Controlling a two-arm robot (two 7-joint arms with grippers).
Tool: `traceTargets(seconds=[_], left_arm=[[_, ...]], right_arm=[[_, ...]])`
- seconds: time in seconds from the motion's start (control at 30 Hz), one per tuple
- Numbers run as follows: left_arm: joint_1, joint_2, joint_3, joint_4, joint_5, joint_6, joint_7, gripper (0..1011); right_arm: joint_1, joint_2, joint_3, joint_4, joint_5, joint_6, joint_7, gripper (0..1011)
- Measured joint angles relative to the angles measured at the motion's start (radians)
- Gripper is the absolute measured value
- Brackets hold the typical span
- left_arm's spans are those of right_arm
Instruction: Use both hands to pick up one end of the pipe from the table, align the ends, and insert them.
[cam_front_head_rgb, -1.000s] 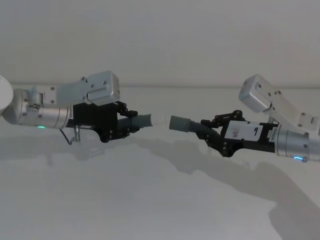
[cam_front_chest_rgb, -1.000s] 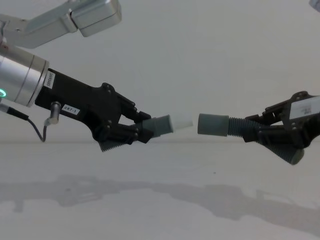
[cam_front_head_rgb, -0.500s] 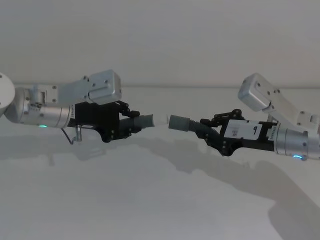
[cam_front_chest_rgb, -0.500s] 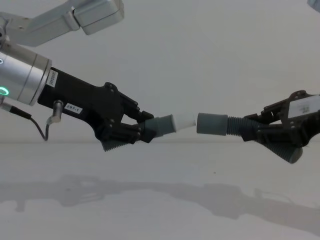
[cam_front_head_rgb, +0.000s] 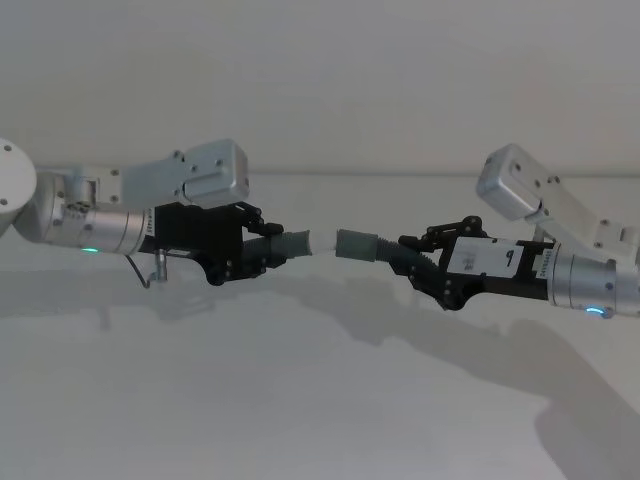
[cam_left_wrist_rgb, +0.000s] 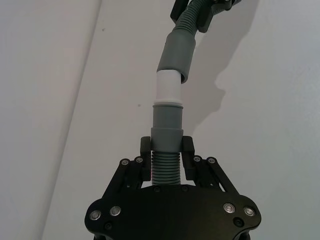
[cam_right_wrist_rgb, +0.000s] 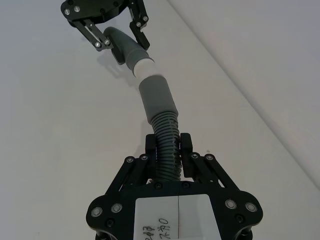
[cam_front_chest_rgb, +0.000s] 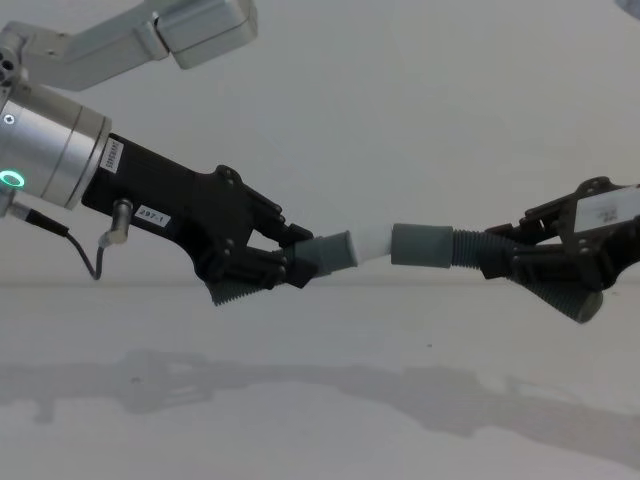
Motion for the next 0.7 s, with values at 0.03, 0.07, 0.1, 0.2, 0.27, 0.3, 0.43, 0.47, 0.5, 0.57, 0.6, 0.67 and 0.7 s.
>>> traceTargets(seconds=[0.03,0.07,0.1,0.2,0.27,0.3,0.43,0.47,0.5,0.57,0.6,0.67,0.7], left_arm=[[-0.002,0.000,0.003,0.000,0.002,0.001,-0.002,348],[-0.003,0.000,0.004,0.001,0.003,0.001,-0.002,348],[-0.005,0.000,0.005,0.001,0.005,0.002,-0.003,348],[-0.009,0.000,0.011,0.001,0.012,0.005,-0.005,348],[-0.011,0.000,0.013,0.000,0.015,0.006,-0.005,348],[-0.012,0.000,0.014,0.000,0.017,0.007,-0.006,348],[-0.016,0.000,0.019,-0.002,0.026,0.010,-0.007,348],[-0.017,0.000,0.020,-0.004,0.029,0.011,-0.007,348],[-0.018,0.000,0.021,-0.005,0.031,0.012,-0.007,348],[-0.019,0.000,0.022,-0.006,0.033,0.012,-0.008,348],[-0.020,0.000,0.023,-0.008,0.035,0.013,-0.008,348],[-0.021,0.000,0.024,-0.010,0.038,0.013,-0.008,348],[-0.022,0.000,0.024,-0.012,0.039,0.013,-0.008,348]], right_arm=[[0.001,0.000,0.000,0.000,0.002,-0.001,0.001,274],[0.001,0.000,0.000,0.001,0.002,-0.002,0.002,274],[0.001,0.001,0.000,0.001,0.003,-0.003,0.002,274],[0.001,0.002,0.000,0.001,0.005,-0.004,0.003,274],[0.001,0.003,0.000,0.001,0.007,-0.004,0.004,274],[0.001,0.003,0.000,0.001,0.007,-0.005,0.004,274],[0.002,0.005,0.001,0.000,0.009,-0.007,0.005,274],[0.002,0.006,0.001,-0.001,0.010,-0.008,0.005,274],[0.002,0.006,0.001,-0.001,0.011,-0.008,0.006,274],[0.002,0.008,0.001,-0.002,0.012,-0.010,0.006,274],[0.002,0.008,0.001,-0.002,0.012,-0.010,0.006,274],[0.002,0.009,0.001,-0.002,0.013,-0.011,0.007,274],[0.002,0.009,0.001,-0.003,0.013,-0.011,0.009,274]])
